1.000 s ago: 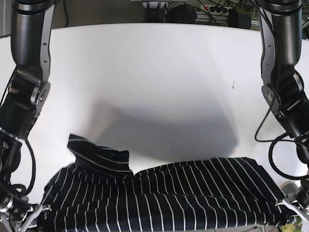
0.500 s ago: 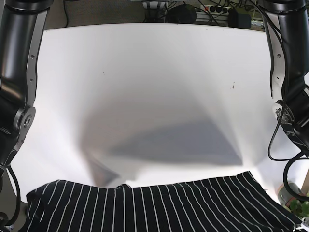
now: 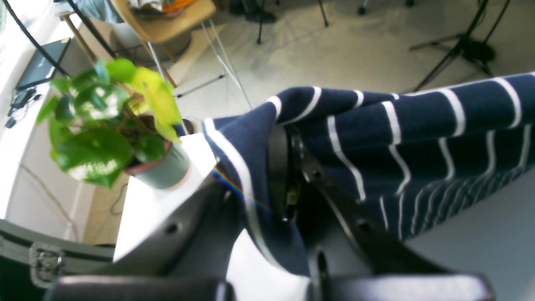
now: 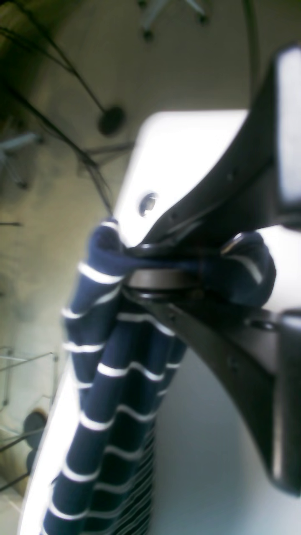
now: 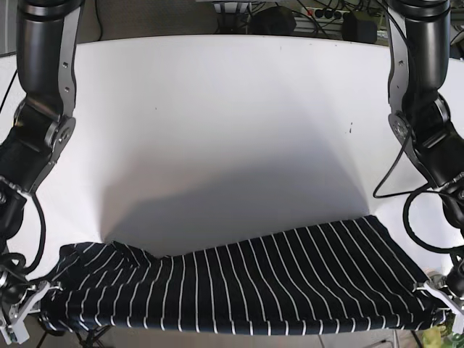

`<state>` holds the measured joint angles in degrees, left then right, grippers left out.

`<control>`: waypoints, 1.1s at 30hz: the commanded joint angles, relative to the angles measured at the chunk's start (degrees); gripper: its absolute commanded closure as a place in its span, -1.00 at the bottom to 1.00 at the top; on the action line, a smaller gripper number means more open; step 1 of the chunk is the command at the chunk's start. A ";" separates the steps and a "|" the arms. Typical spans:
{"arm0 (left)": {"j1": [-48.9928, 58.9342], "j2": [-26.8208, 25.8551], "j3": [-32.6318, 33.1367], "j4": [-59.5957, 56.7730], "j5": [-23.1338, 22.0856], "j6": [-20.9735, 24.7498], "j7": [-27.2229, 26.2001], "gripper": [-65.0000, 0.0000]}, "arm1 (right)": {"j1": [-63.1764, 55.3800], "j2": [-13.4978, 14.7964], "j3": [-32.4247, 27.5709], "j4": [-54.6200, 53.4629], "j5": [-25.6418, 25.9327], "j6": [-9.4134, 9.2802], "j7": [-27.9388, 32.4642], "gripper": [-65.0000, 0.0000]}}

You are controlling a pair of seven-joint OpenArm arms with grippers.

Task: Fold the T-shirt properly
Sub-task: 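Lift the shirt with both grippers and lay it back down flatter, then hold the shirt's edge with both grippers and pull it taut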

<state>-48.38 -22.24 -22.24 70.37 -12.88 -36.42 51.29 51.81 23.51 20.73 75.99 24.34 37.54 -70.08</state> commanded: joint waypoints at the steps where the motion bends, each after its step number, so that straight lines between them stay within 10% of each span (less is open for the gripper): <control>1: 1.83 -1.10 -2.16 3.96 0.53 0.60 -1.22 1.00 | -1.92 1.15 1.73 3.97 0.15 -0.13 1.56 0.94; 20: 31.81 -0.93 -7.17 19.08 0.45 -3.58 1.59 1.00 | -35.68 -0.17 14.57 17.86 14.21 -0.48 -1.70 0.94; 33: 47.19 2.77 -16.75 19.79 0.71 -3.58 2.56 1.00 | -51.33 -4.56 18.87 24.54 14.65 -0.48 -1.70 0.94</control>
<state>-0.91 -17.67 -38.46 89.10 -12.88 -40.75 54.72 1.15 17.58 38.96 98.48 39.42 37.30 -73.14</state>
